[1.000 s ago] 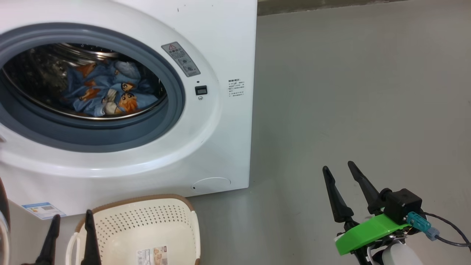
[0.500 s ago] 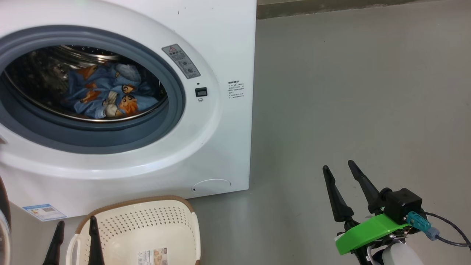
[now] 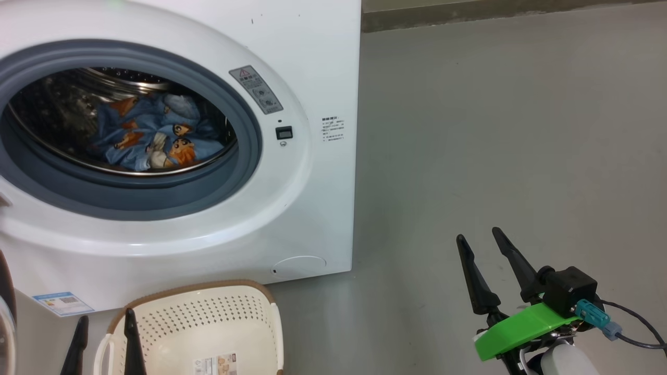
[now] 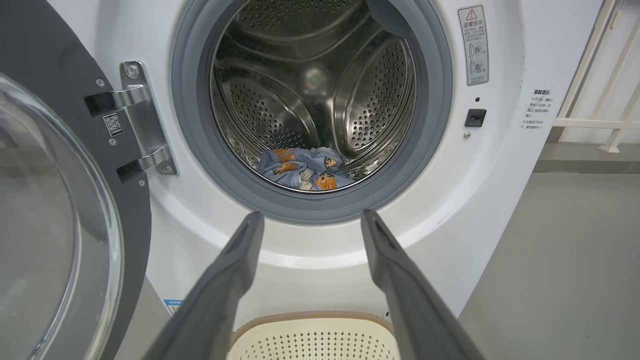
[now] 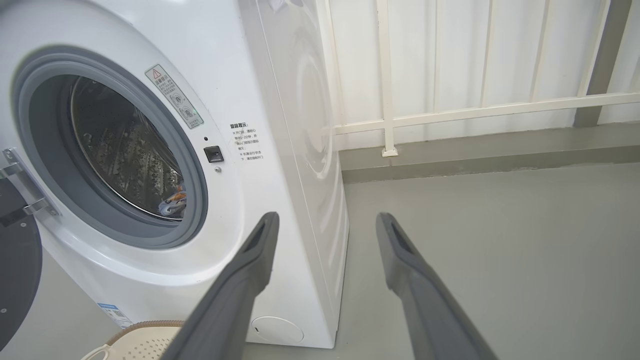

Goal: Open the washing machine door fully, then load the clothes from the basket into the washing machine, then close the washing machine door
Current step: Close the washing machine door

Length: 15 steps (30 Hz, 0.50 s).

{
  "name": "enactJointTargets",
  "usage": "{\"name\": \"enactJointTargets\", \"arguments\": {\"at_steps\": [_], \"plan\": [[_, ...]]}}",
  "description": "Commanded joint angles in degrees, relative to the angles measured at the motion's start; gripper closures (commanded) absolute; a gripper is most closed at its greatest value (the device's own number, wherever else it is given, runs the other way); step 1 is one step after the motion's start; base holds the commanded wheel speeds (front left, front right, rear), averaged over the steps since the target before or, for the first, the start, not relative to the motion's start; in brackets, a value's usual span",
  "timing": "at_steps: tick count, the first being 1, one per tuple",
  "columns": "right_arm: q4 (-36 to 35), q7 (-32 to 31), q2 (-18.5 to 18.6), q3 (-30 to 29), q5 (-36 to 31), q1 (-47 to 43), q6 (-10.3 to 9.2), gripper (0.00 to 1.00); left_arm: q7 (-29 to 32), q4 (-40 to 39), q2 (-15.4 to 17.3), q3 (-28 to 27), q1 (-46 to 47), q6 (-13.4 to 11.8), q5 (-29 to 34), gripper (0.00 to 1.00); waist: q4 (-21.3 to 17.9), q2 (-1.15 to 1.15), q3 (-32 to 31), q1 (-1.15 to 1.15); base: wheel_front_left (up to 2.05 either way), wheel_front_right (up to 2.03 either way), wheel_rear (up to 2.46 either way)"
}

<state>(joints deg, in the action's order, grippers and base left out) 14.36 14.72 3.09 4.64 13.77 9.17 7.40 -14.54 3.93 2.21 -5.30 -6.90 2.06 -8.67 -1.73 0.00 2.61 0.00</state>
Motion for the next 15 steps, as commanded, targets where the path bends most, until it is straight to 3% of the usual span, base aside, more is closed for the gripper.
{"name": "enactJointTargets", "arguments": {"at_steps": [1, 7, 15], "plan": [[-1.34, 0.28, -0.22, 1.41, 0.08, -0.12, 0.09, 0.0, -0.46, -1.74, 0.67, -1.64, 0.61, -0.64, 0.21, 0.0, -0.09, 0.0, -0.04, 0.0, -0.64, 0.64, 0.0], [-1.39, 0.28, -0.22, 1.39, 0.25, -0.22, 0.09, 0.0, -0.46, -2.1, 0.67, -1.61, 0.63, -0.84, 0.48, 0.0, -0.4, 0.0, -0.01, 0.0, -1.12, 1.12, 0.0], [-1.26, 0.28, -0.22, 1.01, 0.23, -0.41, 0.09, 0.0, -0.46, -2.9, 0.67, -1.25, 0.84, -1.14, 0.23, 0.0, -0.51, 0.0, -0.08, 0.0, -1.95, 1.95, 0.0]]}}
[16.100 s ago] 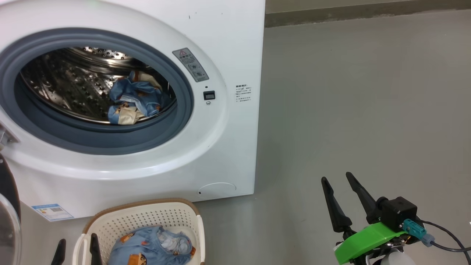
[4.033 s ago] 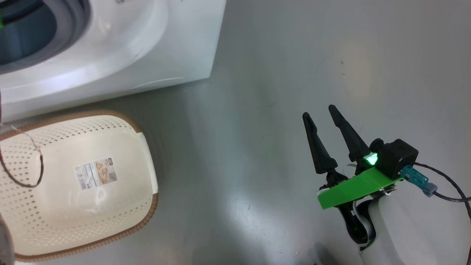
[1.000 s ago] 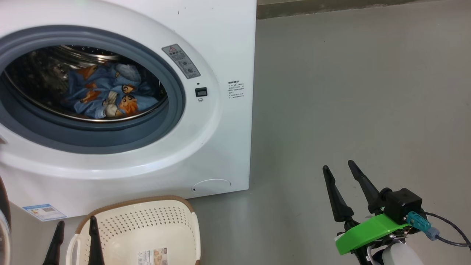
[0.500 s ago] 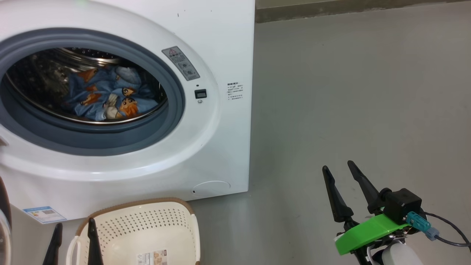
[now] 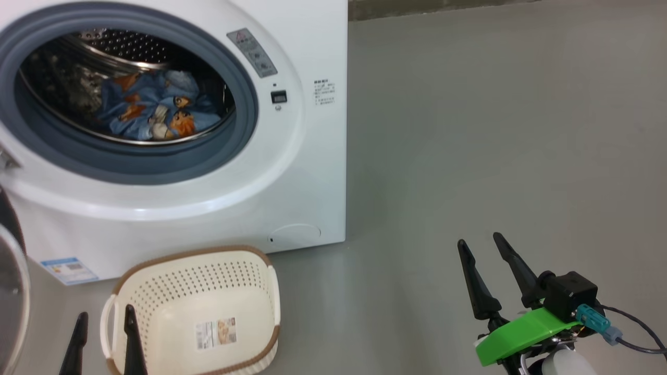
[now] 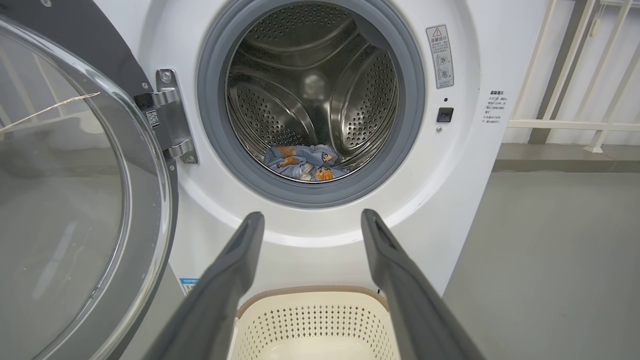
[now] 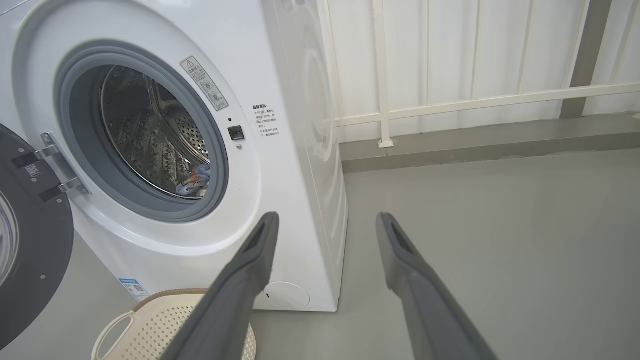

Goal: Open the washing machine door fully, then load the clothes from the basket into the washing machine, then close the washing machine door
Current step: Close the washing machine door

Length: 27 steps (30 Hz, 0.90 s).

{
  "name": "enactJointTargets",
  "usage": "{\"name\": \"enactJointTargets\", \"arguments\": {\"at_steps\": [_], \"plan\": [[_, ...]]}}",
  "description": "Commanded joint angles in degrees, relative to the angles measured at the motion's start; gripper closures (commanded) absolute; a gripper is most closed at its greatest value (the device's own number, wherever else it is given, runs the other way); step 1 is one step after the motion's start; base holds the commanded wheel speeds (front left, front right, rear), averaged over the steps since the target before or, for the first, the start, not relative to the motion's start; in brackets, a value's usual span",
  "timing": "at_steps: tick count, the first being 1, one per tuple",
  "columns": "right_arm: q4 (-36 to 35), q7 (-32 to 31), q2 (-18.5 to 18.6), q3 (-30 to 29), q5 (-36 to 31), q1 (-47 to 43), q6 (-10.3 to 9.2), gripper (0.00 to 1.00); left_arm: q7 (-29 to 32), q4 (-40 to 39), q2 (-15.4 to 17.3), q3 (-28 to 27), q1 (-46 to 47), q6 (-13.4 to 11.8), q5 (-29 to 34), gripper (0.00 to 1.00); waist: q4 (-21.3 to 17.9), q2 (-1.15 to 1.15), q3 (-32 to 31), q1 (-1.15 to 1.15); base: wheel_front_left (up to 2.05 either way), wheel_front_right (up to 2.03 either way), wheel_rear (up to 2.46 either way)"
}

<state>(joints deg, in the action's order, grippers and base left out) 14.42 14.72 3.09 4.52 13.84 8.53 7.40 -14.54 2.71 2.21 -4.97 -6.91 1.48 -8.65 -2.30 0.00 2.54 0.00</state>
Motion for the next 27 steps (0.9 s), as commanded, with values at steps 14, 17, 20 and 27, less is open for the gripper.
{"name": "enactJointTargets", "arguments": {"at_steps": [14, 17, 20, 27], "plan": [[-1.34, 0.28, -0.22, 1.06, 0.27, 0.51, 0.09, 0.0, -0.46, -2.17, 0.67, -0.69, 1.19, -2.03, -0.25, 0.0, 1.43, 0.0, -0.08, 0.0, -0.77, 0.77, 0.0], [-1.36, 0.28, -0.22, 0.79, 0.14, 0.38, 0.09, 0.0, -0.46, -2.1, 0.67, -0.27, 1.06, -2.1, -0.43, 0.0, 2.18, 0.0, -0.26, 0.0, 0.0, 0.0, 0.0], [-1.41, 0.28, -0.22, 0.72, 0.08, 0.27, 0.09, 0.0, -0.46, -2.03, 0.67, -0.06, 0.94, -2.04, -0.5, 0.0, 2.82, 0.0, -0.4, 0.0, 0.0, 0.0, 0.0], [-1.5, 0.28, -0.22, 0.71, -0.18, 0.0, 0.09, 0.0, -0.46, -1.69, 0.67, 0.09, 0.48, -2.31, -0.86, 0.0, 5.54, 0.0, -0.73, 0.0, 0.0, 0.0, 0.0]]}}
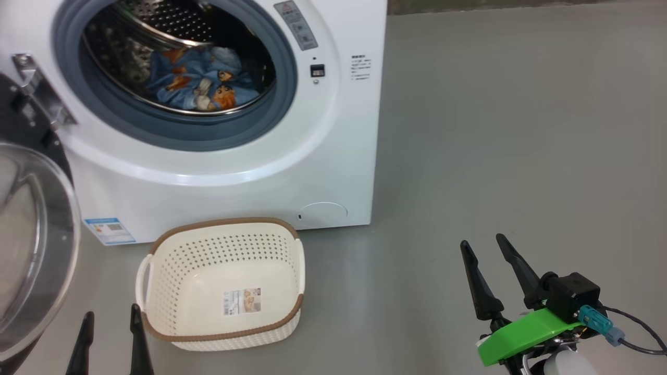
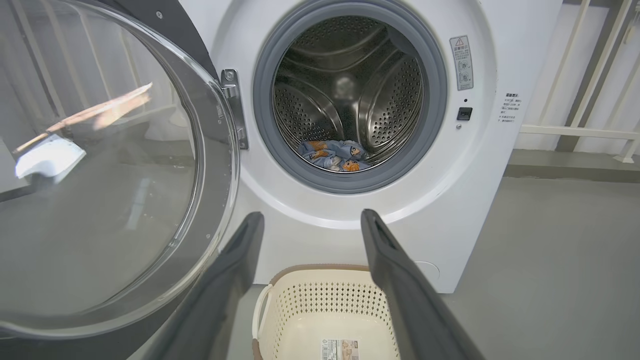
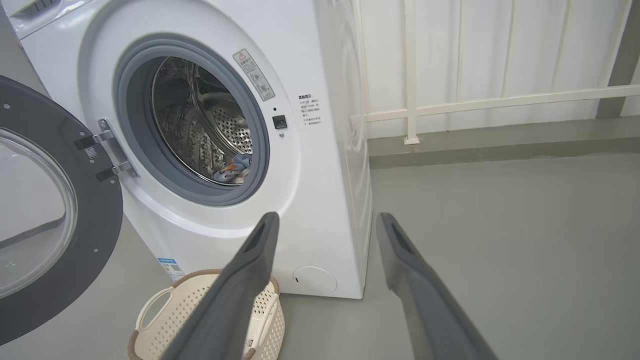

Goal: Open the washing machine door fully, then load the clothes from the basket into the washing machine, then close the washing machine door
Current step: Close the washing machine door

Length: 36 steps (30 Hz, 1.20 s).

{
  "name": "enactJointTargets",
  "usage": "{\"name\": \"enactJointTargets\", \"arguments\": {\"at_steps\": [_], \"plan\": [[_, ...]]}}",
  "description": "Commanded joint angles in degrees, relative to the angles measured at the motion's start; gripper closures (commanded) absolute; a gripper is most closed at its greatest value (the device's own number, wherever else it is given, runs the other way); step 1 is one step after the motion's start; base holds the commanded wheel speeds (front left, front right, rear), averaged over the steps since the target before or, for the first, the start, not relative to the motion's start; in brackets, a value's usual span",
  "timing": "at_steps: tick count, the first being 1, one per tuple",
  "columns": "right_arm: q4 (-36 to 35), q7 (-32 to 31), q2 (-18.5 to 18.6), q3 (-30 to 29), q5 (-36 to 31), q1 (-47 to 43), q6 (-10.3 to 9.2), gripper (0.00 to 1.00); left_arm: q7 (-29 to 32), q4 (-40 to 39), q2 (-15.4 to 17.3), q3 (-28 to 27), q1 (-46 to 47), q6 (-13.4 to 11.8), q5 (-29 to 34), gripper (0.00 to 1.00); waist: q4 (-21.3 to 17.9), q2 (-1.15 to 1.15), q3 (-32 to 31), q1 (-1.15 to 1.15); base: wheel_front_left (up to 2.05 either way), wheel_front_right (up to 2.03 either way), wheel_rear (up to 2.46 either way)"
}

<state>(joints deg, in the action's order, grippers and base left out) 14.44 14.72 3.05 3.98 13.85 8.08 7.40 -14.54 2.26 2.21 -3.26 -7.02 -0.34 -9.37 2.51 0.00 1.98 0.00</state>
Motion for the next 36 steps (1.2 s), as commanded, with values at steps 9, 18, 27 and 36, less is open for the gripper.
{"name": "enactJointTargets", "arguments": {"at_steps": [9, 18, 27, 36], "plan": [[-1.52, 0.28, -0.17, 1.23, -0.71, 0.2, 0.09, 0.0, -0.46, -0.81, 0.66, -1.71, 0.19, -1.58, -1.67, 0.0, 5.21, 0.0, -0.67, 0.0, 0.0, 0.0, 0.0], [-1.41, 0.28, -0.17, 1.7, -1.19, 0.19, 0.09, 0.0, -0.46, -0.4, 0.66, -1.9, -0.32, -2.27, -2.35, 0.0, 10.54, 0.0, -1.3, 0.0, 0.0, 0.0, 0.0], [-1.06, 0.28, -0.17, 2.08, -1.24, -0.03, 0.09, 0.0, -0.46, -0.27, 0.66, -2.13, -1.18, -2.54, -4.29, 0.0, 16.74, 0.0, -2.46, 0.0, 0.0, 0.0, 0.0], [-0.71, 0.28, -0.17, 2.72, -1.1, -0.27, 0.09, 0.0, -0.46, 0.6, 0.66, -3.17, -2.02, -2.97, -4.32, 0.0, 22.77, 0.0, -3.34, 0.0, 0.0, 0.0, 0.0]]}}
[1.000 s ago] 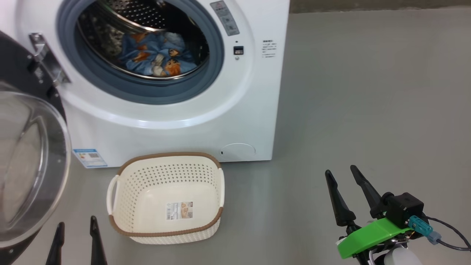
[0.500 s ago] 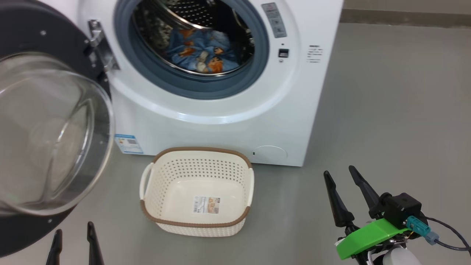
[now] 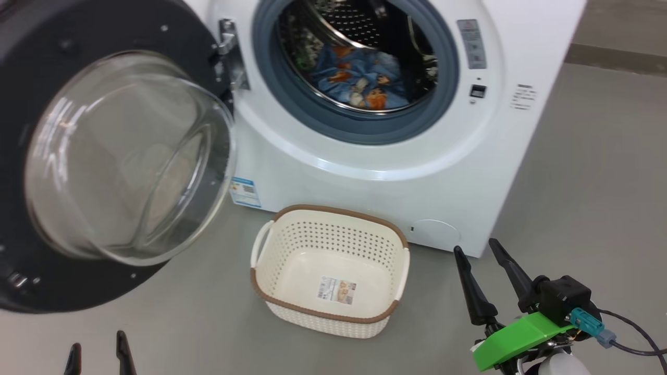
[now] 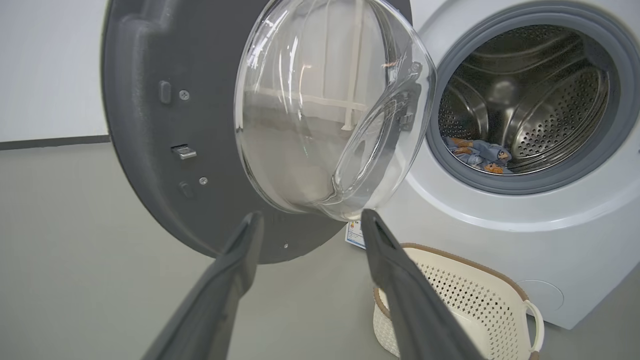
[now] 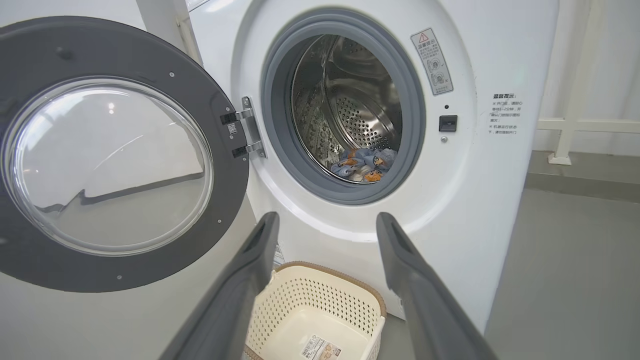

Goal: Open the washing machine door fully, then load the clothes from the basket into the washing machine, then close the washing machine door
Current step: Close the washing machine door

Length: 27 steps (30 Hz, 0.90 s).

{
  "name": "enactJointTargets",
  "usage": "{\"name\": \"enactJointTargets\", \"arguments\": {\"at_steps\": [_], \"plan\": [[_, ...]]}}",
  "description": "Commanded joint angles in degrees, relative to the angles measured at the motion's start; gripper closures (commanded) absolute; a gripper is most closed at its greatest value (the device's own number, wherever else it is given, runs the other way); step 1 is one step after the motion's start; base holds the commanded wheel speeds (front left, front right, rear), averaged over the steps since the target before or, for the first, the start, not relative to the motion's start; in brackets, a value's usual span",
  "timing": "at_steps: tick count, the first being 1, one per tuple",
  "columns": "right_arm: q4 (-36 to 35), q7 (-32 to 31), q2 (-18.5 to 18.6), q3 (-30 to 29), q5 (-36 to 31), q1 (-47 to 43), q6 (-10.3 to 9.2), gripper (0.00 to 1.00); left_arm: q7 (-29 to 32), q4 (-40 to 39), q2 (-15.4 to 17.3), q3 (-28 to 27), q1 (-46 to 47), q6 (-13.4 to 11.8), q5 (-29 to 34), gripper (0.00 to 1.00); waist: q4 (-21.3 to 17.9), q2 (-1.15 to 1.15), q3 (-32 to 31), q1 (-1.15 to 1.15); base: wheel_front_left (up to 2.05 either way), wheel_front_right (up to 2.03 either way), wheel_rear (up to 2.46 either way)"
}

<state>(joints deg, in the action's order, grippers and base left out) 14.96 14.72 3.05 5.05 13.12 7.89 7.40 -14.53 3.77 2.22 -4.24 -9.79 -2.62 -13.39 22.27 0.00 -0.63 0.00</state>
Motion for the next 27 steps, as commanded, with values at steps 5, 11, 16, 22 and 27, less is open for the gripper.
{"name": "enactJointTargets", "arguments": {"at_steps": [5, 11, 16, 22, 27], "plan": [[-1.18, 0.28, -0.17, 1.83, -0.51, -0.12, 0.09, 0.0, -0.47, -0.63, 0.65, -2.36, 0.61, -1.01, -0.4, 0.0, 5.56, 0.0, -1.07, 0.0, 0.0, 0.0, 0.0], [-0.63, 0.28, -0.17, 3.91, -0.67, 1.5, 0.09, 0.0, -0.47, -1.31, 0.65, -3.35, -0.46, -2.27, -2.09, 0.0, 6.78, 0.0, -0.34, 0.0, 0.0, 0.0, 0.0], [0.35, 0.28, -0.17, 5.51, -0.92, 3.11, 0.09, 0.0, -0.47, -1.78, 0.65, -4.43, -1.27, -2.97, -3.31, 0.0, 7.21, 0.0, 0.17, 0.0, 0.0, 0.0, 0.0], [1.12, 0.28, -0.17, 6.31, -1.04, 4.48, 0.09, 0.0, -0.47, -2.16, 0.65, -4.57, -1.88, -3.78, -4.19, 0.0, 7.47, 0.0, 0.7, 0.0, 0.0, 0.0, 0.0], [1.47, 0.28, -0.17, 6.5, -1.22, 4.91, 0.09, 0.0, -0.47, -2.3, 0.65, -4.57, -1.95, -4.21, -4.68, 0.0, 7.56, 0.0, 1.18, 0.0, 0.0, 0.0, 0.0]]}}
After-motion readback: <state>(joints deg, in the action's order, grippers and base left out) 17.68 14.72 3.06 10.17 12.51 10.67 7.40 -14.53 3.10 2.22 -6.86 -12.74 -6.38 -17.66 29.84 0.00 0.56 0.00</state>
